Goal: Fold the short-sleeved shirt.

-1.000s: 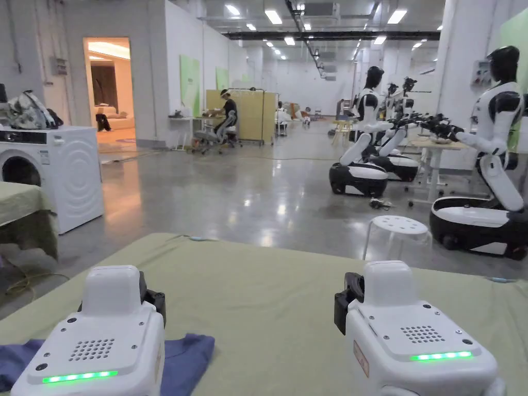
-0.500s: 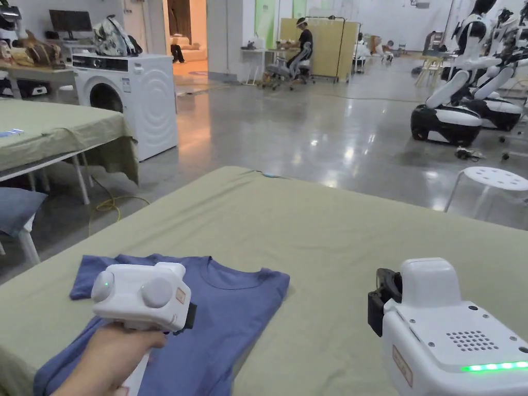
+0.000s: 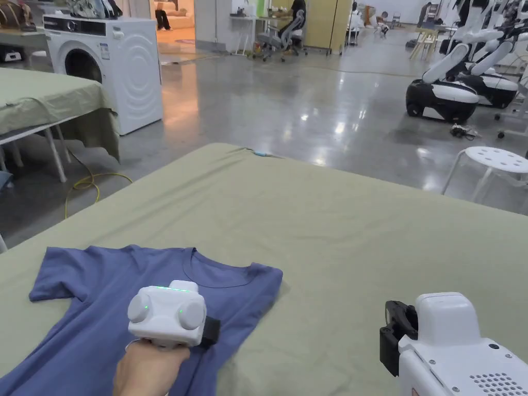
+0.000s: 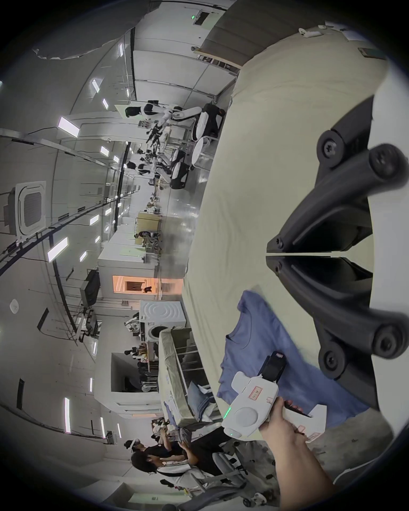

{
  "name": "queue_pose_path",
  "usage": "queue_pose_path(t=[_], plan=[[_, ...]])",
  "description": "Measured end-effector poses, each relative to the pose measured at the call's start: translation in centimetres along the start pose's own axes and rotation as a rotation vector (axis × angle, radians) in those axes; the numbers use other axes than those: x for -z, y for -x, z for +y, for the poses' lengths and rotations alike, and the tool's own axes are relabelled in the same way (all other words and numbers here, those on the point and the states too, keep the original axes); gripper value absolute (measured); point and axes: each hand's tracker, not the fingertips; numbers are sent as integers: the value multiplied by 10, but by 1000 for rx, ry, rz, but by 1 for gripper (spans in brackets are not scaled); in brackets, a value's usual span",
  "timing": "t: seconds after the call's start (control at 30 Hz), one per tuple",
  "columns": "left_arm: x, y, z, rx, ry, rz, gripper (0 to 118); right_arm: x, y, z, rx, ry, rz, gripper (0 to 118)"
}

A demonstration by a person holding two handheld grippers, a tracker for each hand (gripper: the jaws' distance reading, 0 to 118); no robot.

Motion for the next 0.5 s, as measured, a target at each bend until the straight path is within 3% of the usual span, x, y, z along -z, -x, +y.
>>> queue_pose_path(t=[0.1,0.13,0.17,0.2,0.23,0.3,0.4,0.5], plan=[[-2,20,-7,-158,-66,-129,90,2,-9,-4,-16,14,-15,4],[-7,18,-7,-112,-65,-112,78,2,-14,-6,-13,14,-18,4],[-15,16,-7,-77,-101,-126,40,2,-18,-6,-3,17,-21,4],[-20,16,-7,-65,-130,-144,12,1,-21,-7,14,19,-23,4],[-31,12,-8,-70,-134,-91,12,0,-26,-8,38,16,-21,4],[-29,17,-9,-26,-113,-127,12,-4,-34,-9,73,17,-24,4],[-46,24,-10,-152,-176,-206,12,-14,-47,-11,101,17,-21,3],[-79,1,-10,-37,-251,-238,12,-27,-61,-14,96,8,-57,3]])
